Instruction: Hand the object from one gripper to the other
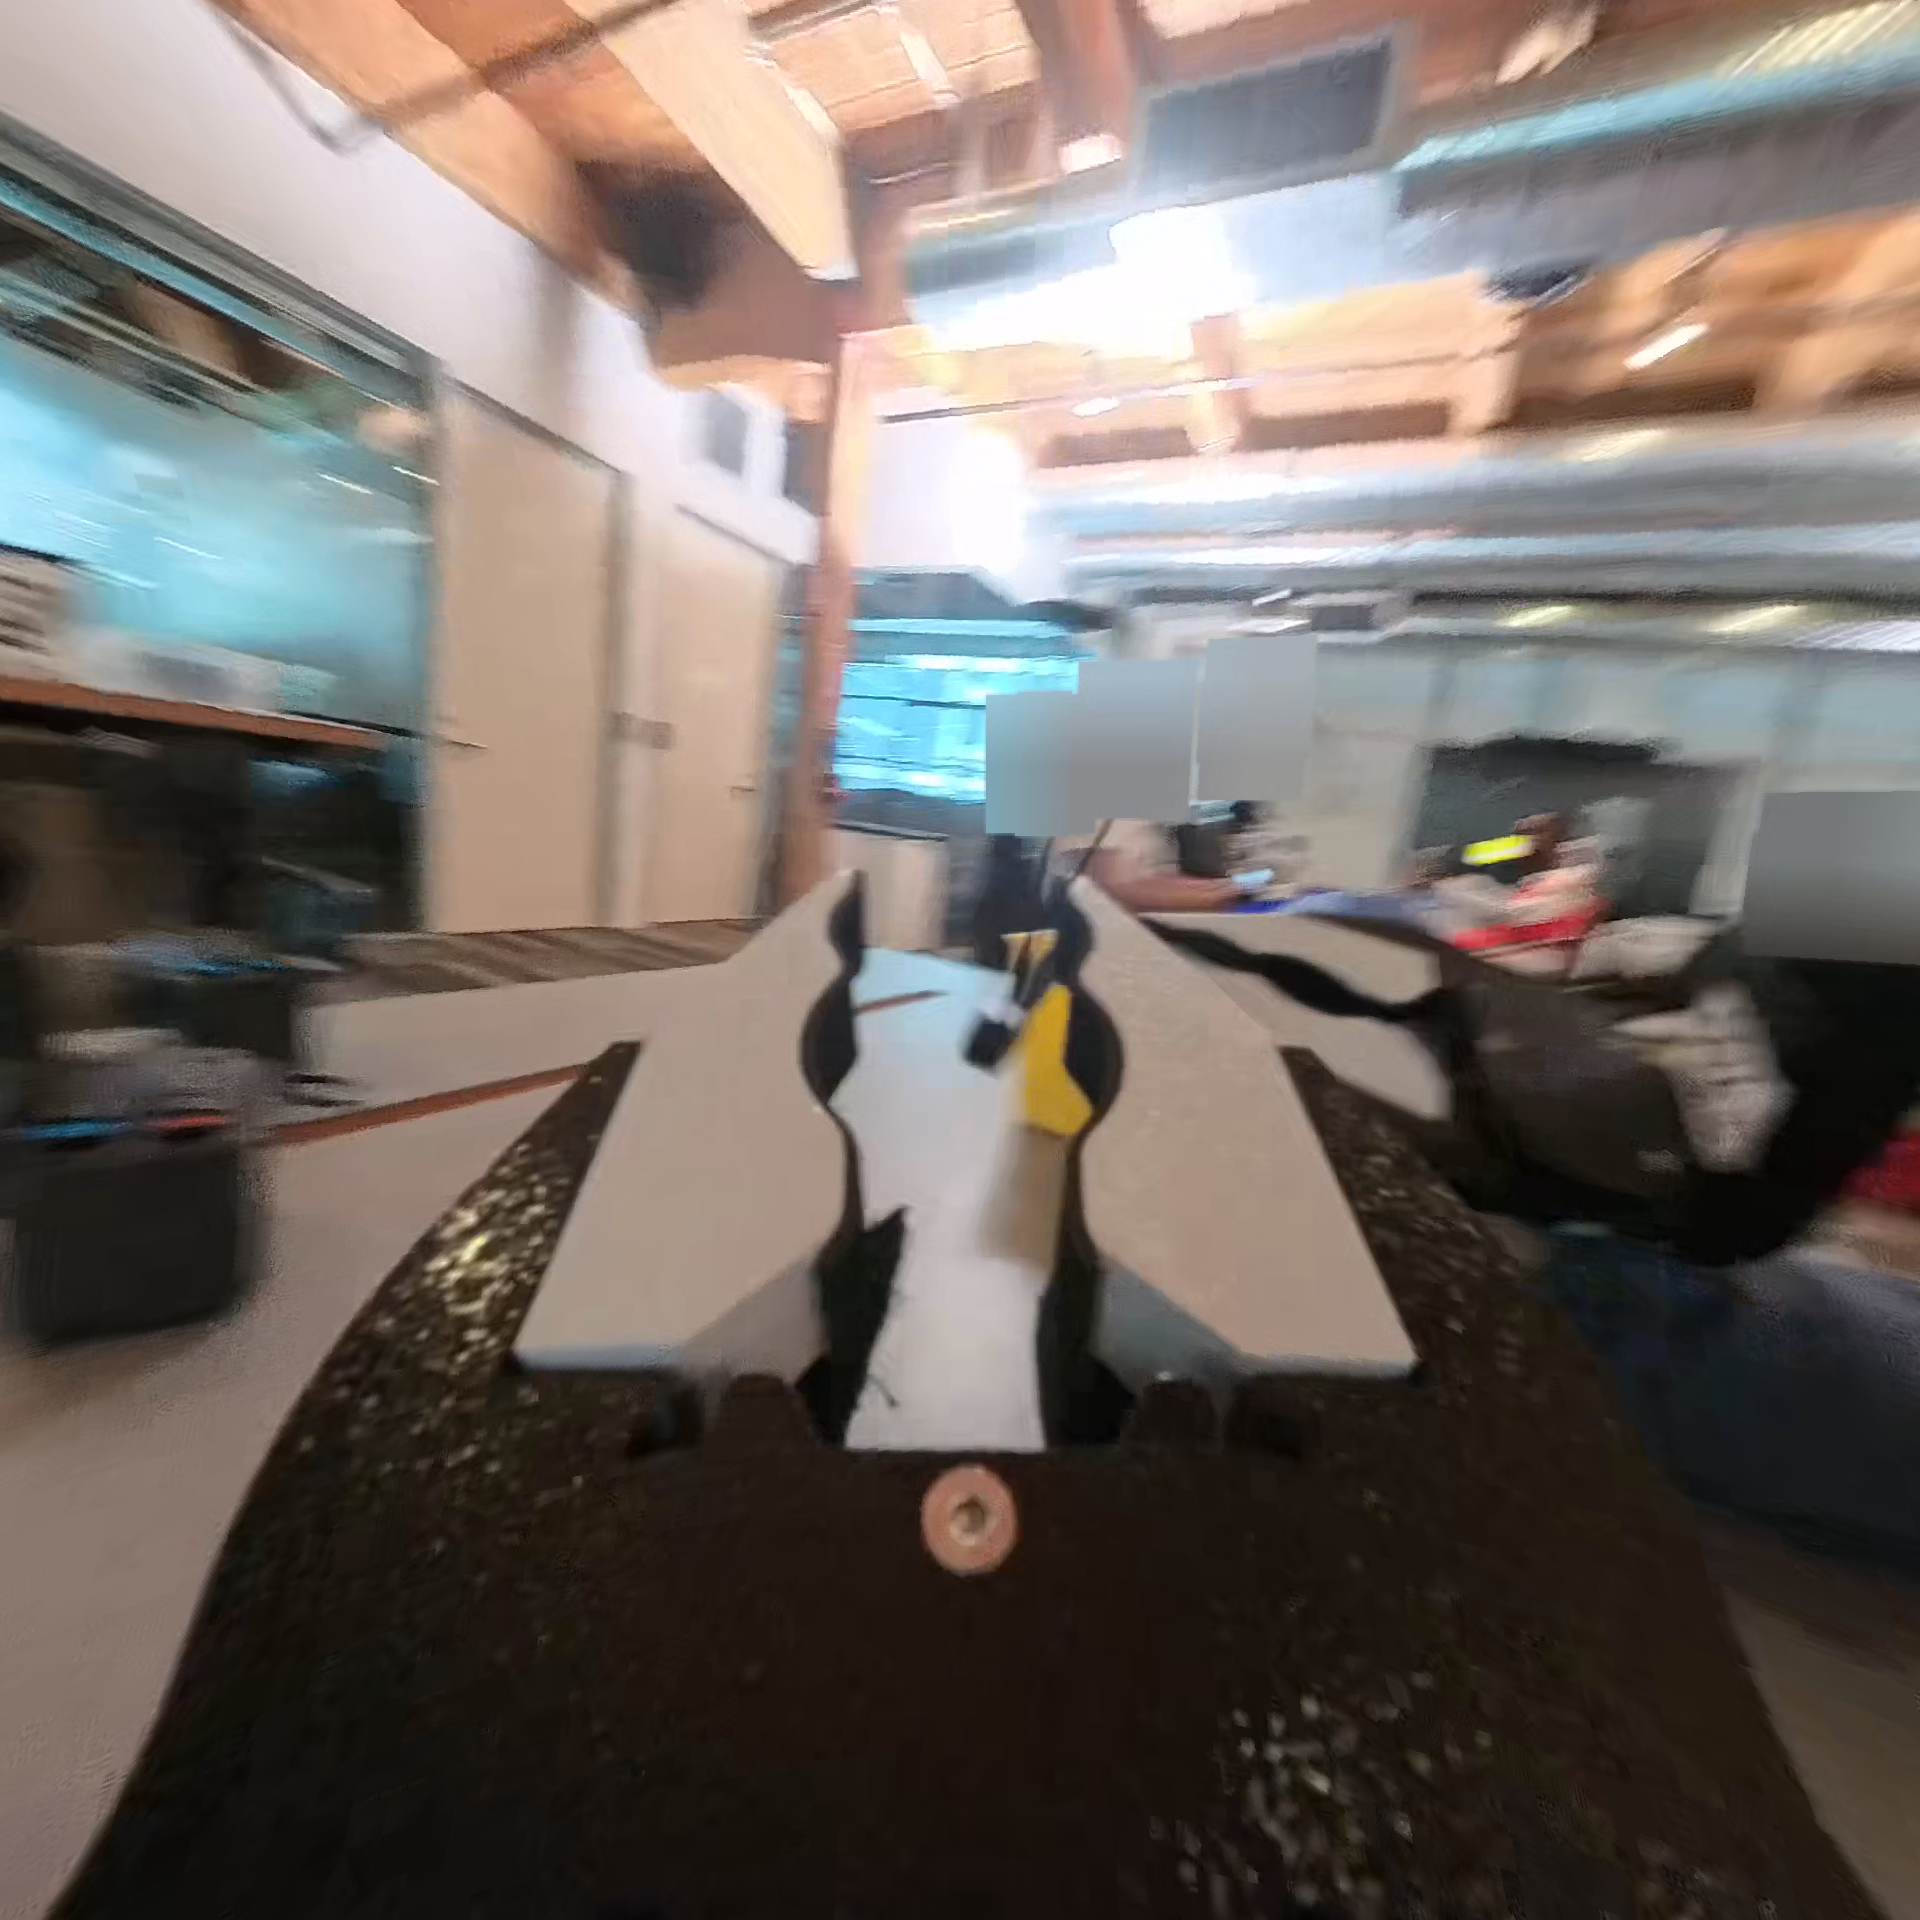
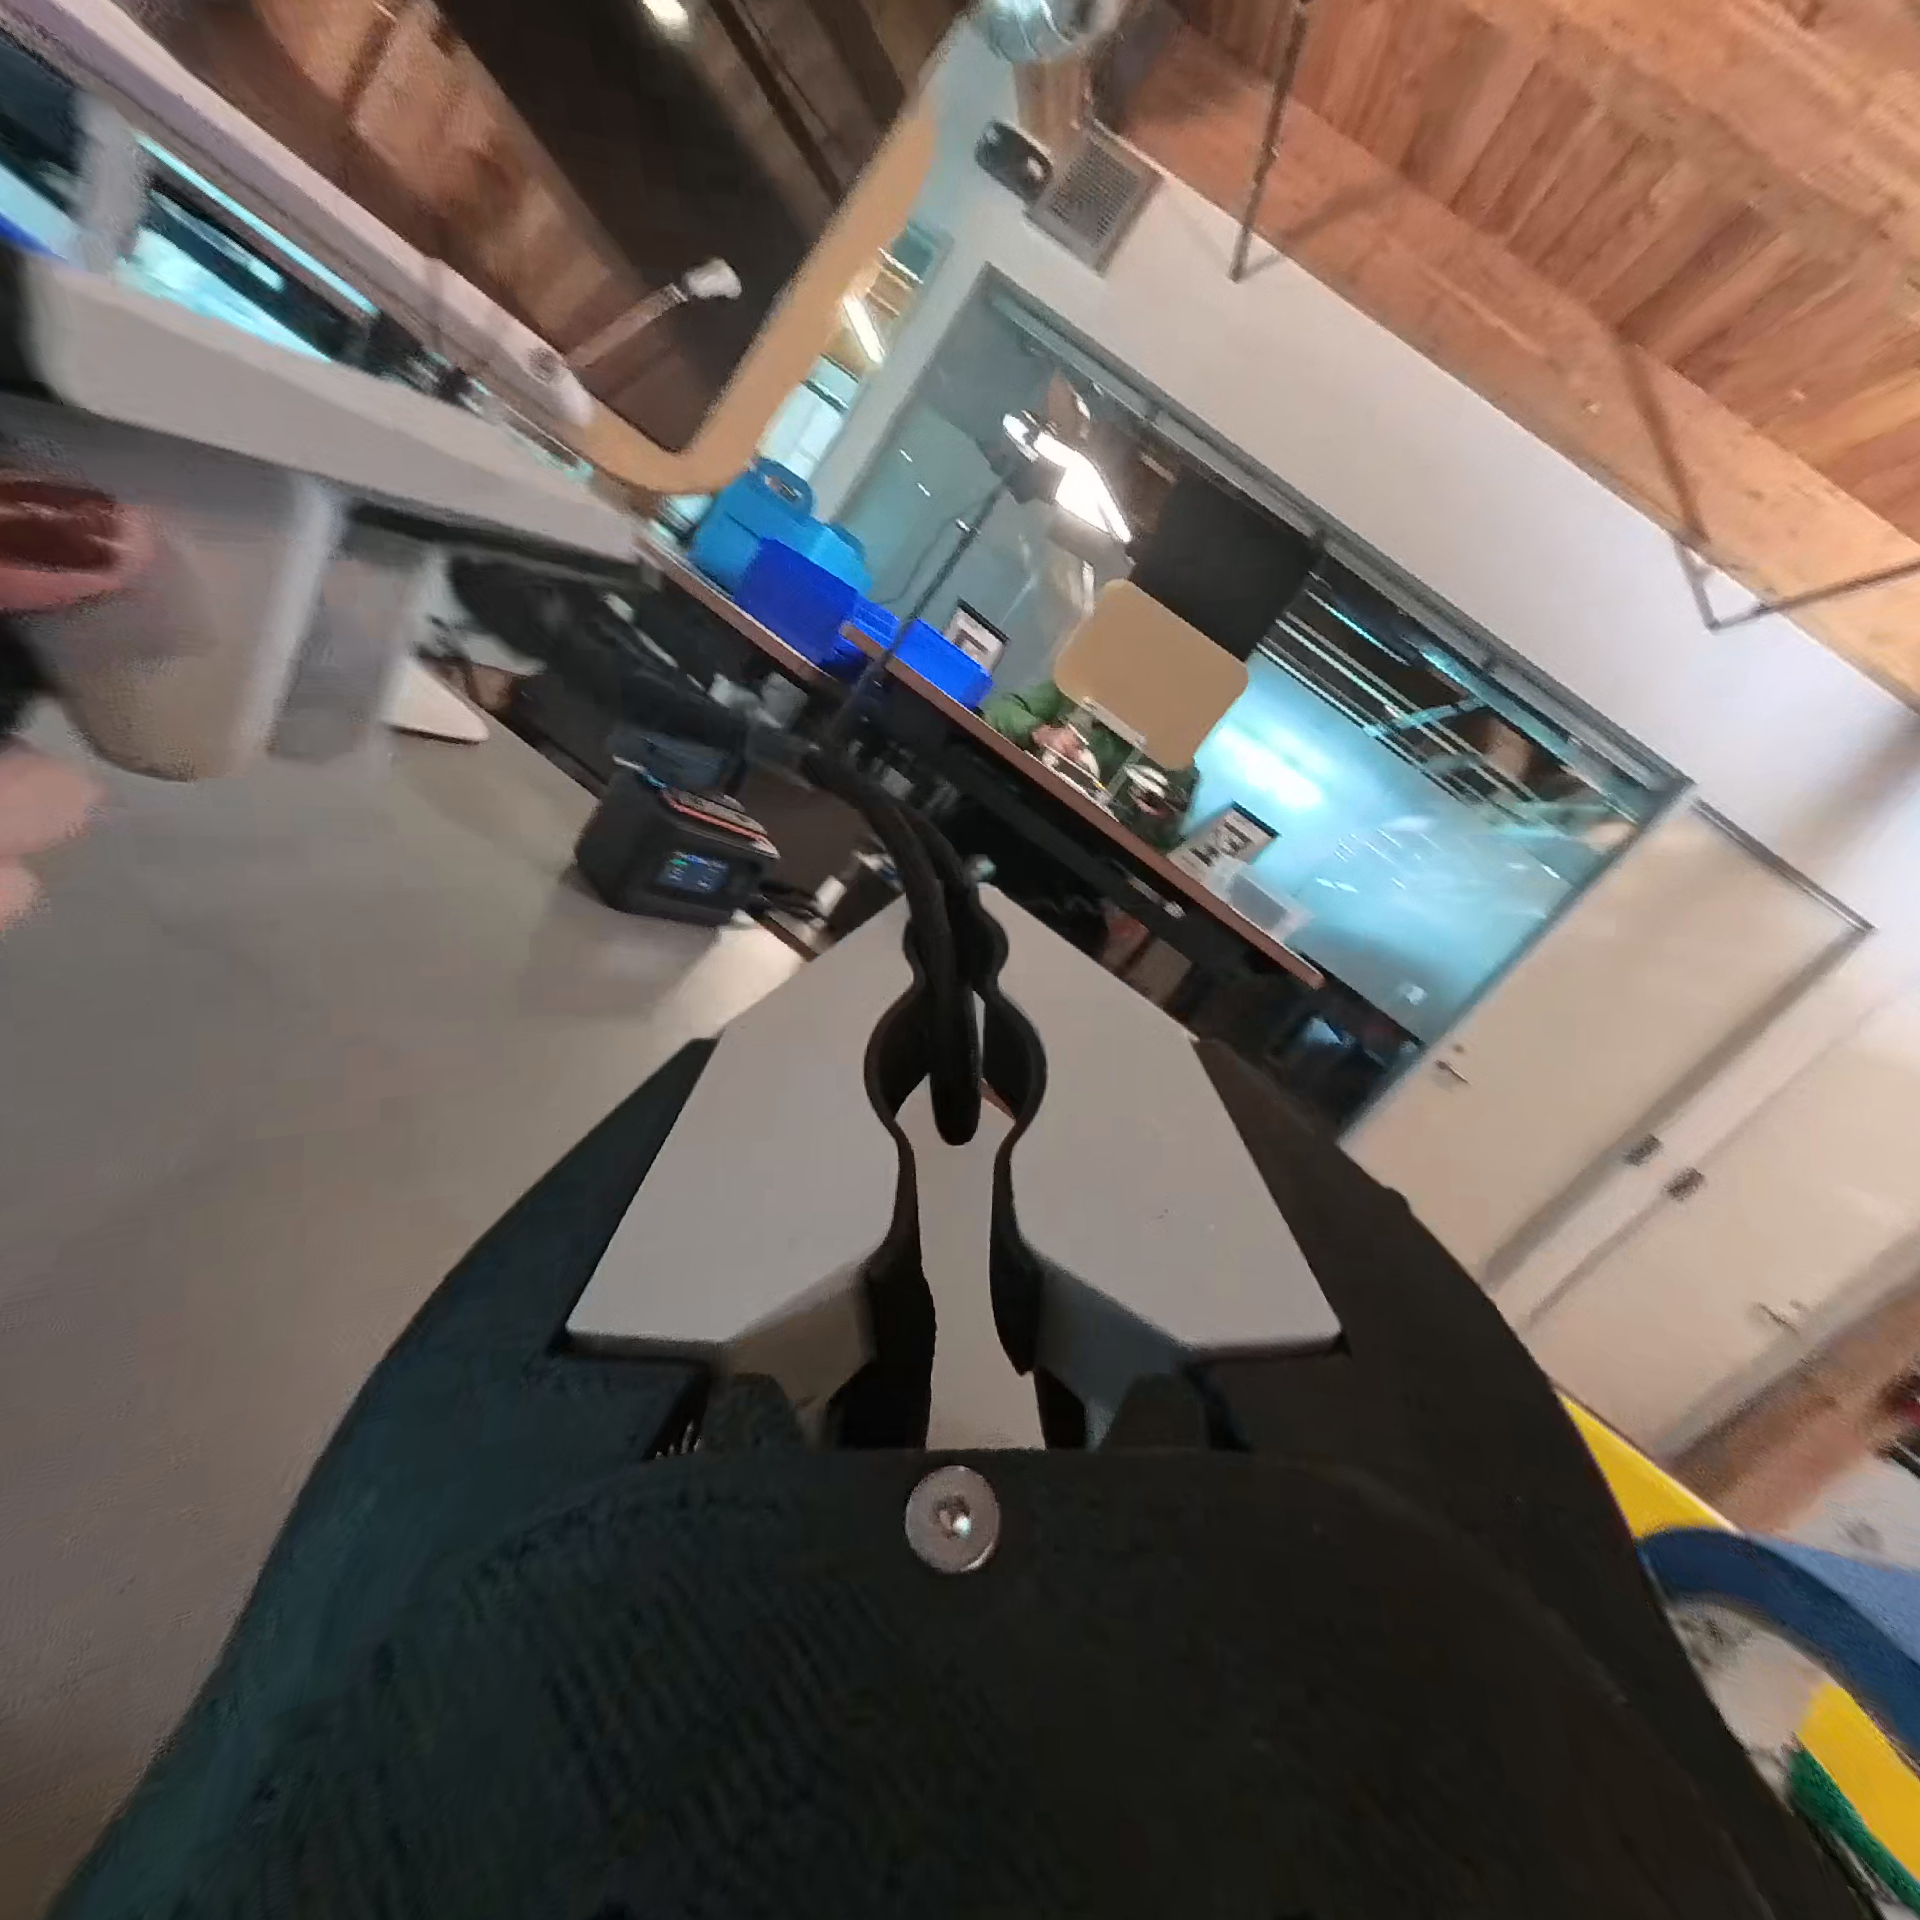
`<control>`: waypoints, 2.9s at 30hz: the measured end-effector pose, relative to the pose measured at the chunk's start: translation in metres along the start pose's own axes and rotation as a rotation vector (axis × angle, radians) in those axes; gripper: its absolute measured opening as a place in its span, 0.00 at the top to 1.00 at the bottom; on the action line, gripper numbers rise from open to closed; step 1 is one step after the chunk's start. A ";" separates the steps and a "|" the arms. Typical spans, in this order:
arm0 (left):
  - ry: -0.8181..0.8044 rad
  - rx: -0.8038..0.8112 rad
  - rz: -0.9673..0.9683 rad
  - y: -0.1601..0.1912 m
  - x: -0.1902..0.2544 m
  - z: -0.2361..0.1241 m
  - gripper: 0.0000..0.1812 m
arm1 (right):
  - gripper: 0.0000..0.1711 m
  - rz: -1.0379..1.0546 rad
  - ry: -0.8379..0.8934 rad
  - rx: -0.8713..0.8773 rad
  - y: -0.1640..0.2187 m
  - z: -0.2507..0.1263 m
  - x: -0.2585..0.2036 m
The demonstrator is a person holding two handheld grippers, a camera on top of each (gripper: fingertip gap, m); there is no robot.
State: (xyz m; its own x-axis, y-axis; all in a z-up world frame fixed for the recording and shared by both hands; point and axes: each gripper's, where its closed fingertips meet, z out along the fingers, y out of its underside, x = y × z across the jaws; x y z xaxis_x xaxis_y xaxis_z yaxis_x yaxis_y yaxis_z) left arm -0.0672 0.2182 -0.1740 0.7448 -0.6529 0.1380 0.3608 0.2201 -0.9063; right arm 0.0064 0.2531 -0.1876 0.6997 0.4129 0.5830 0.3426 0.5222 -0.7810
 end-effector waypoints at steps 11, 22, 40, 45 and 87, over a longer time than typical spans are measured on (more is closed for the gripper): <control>-0.051 -0.296 0.812 0.048 0.032 0.012 0.68 | 1.00 -0.238 0.089 -0.050 0.005 0.000 0.006; -0.164 -0.365 0.760 0.048 0.006 0.010 0.99 | 0.88 -0.356 -0.070 0.106 -0.020 -0.007 -0.037; 0.346 -0.065 -0.228 0.010 0.038 0.003 0.99 | 0.91 0.774 -0.736 0.052 -0.029 -0.017 -0.080; 0.192 -0.016 -0.127 0.004 0.020 0.004 0.86 | 0.97 0.662 -0.566 -0.012 -0.012 -0.005 -0.063; 0.520 -0.237 -0.911 0.026 0.041 0.005 1.00 | 0.71 -0.737 -0.201 0.330 -0.047 -0.031 -0.085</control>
State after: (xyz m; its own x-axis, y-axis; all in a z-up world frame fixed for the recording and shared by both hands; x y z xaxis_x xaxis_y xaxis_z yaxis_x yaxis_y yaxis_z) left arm -0.0248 0.2004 -0.1900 -0.1001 -0.7408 0.6642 0.4999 -0.6147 -0.6102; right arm -0.0501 0.1702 -0.2075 0.2322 -0.0113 0.9726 0.4461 0.8898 -0.0961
